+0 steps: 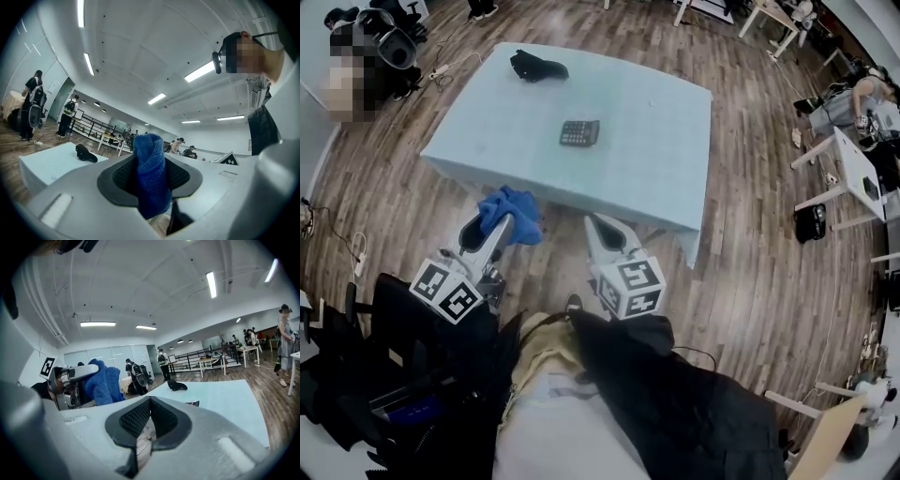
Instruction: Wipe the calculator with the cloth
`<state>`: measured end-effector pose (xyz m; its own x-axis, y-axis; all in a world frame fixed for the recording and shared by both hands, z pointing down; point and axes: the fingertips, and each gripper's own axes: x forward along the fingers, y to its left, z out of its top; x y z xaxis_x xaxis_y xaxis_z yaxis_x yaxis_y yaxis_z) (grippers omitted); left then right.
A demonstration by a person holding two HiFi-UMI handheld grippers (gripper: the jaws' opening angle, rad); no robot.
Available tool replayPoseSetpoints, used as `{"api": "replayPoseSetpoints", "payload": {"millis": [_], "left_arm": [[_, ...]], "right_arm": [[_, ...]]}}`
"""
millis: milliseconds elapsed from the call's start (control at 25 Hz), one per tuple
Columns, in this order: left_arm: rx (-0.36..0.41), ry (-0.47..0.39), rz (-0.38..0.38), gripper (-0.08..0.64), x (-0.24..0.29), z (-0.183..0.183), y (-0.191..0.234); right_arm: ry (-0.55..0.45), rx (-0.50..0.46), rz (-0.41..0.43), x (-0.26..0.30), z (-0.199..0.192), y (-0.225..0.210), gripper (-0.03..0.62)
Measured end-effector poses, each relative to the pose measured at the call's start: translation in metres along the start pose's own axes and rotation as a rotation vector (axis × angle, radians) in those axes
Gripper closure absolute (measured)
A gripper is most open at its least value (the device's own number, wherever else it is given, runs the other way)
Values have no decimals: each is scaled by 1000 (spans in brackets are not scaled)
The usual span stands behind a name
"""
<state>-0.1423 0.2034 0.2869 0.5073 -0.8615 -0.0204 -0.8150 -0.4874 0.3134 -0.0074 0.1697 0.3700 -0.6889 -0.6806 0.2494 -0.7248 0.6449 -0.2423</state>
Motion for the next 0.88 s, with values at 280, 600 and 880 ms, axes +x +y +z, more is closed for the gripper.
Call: {"api": "replayPoseSetpoints", "payload": {"millis": [280,600,880], "left_arm": [[-44,20,20,414,30,-21,43],[-87,45,-3,416,89,-29,93],[-102,43,-73,416,162,-9,136]], "right_arm": [[69,21,4,39,-23,-23,594],[104,26,-47,76,-22,-55,594],[98,22,-116,126,14,-103,594]]}}
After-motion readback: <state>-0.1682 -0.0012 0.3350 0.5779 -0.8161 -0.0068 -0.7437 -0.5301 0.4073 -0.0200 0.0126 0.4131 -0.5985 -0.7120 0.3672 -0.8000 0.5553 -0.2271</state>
